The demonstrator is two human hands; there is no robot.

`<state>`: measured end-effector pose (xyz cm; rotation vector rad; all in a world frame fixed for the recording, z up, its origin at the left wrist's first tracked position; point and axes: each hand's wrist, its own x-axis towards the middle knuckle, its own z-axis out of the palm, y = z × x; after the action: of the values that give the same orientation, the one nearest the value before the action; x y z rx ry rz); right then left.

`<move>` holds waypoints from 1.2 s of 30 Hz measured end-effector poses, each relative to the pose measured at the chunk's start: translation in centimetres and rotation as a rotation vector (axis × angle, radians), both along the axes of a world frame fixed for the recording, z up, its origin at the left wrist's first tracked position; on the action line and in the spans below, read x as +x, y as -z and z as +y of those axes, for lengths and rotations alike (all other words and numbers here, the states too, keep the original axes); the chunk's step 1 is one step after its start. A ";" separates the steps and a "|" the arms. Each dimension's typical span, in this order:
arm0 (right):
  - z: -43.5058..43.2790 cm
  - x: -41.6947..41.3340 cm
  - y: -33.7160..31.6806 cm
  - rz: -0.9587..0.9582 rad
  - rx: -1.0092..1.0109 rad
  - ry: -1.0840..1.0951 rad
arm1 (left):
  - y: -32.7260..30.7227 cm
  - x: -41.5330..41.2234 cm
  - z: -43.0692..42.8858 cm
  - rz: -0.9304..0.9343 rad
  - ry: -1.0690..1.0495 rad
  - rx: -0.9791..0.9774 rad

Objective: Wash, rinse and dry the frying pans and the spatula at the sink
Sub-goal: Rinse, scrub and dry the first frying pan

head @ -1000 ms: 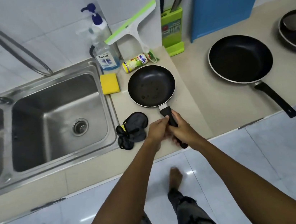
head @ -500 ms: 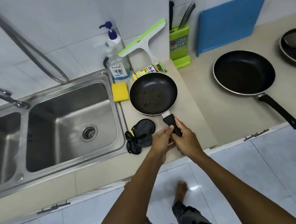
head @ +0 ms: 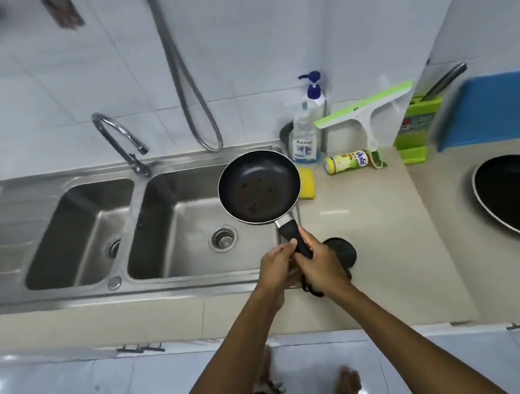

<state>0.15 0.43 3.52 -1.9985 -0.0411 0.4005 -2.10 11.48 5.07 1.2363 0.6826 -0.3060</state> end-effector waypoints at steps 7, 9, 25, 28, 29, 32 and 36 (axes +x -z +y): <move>11.0 1.0 0.6 0.028 -0.002 -0.085 | 0.4 0.2 10.5 0.009 -0.101 -0.044; 14.1 1.3 1.5 0.043 0.050 -0.068 | 0.9 0.6 13.6 0.021 -0.118 -0.047; 22.8 5.8 3.7 0.215 0.087 0.037 | -0.5 15.3 37.9 -0.001 -0.024 0.880; 23.3 7.0 4.1 0.220 0.083 0.051 | -1.0 19.8 40.6 -0.084 0.166 1.186; 23.4 7.4 4.3 0.220 0.079 0.059 | -0.9 21.0 41.3 -0.063 0.236 1.264; 23.9 8.2 4.8 0.230 0.078 0.066 | -0.2 23.2 42.3 0.043 0.424 1.373; 24.5 8.9 5.7 0.248 0.067 0.059 | 1.4 23.3 42.7 0.042 0.458 1.519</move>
<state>9.07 24.89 -2.18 -1.8664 0.1580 0.5982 21.16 54.22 3.64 2.8594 0.6257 -0.1468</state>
